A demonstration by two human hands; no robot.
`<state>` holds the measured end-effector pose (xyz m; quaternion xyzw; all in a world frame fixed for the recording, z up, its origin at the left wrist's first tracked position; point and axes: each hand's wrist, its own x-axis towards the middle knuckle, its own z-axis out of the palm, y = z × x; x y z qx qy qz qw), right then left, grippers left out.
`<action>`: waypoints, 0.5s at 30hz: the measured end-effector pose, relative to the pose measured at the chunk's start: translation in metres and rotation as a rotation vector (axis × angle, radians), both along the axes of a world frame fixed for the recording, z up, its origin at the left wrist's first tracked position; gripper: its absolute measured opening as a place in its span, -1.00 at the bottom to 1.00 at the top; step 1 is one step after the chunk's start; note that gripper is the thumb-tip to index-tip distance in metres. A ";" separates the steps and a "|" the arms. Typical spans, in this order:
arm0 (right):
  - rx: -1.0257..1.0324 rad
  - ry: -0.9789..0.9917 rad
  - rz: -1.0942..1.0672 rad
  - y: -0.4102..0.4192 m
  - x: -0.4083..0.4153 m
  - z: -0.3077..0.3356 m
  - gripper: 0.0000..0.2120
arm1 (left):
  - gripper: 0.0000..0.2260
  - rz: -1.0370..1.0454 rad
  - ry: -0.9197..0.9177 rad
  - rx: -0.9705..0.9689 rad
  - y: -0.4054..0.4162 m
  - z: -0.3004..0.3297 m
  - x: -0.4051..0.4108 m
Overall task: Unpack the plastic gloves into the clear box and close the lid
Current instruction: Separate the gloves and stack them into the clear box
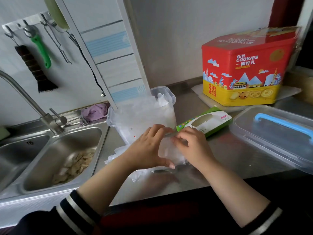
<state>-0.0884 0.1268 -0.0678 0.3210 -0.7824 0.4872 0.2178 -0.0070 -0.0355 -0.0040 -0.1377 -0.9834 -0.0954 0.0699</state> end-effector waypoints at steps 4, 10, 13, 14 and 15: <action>-0.033 -0.083 -0.006 -0.002 -0.001 0.000 -0.59 | -0.24 -0.048 0.215 -0.049 -0.004 -0.016 0.004; -0.051 -0.218 0.006 -0.002 -0.001 0.004 -0.49 | -0.79 -0.022 0.350 -0.013 -0.003 -0.009 0.003; -0.065 -0.239 0.026 0.000 0.003 0.009 -0.43 | -0.90 0.062 0.392 0.104 0.001 0.000 0.002; -0.092 -0.233 0.039 0.002 0.004 0.011 -0.48 | -0.91 0.126 0.360 0.175 0.003 0.005 0.002; -0.123 -0.228 0.062 0.004 0.005 0.012 -0.51 | -0.92 0.195 0.310 0.239 0.004 0.011 0.001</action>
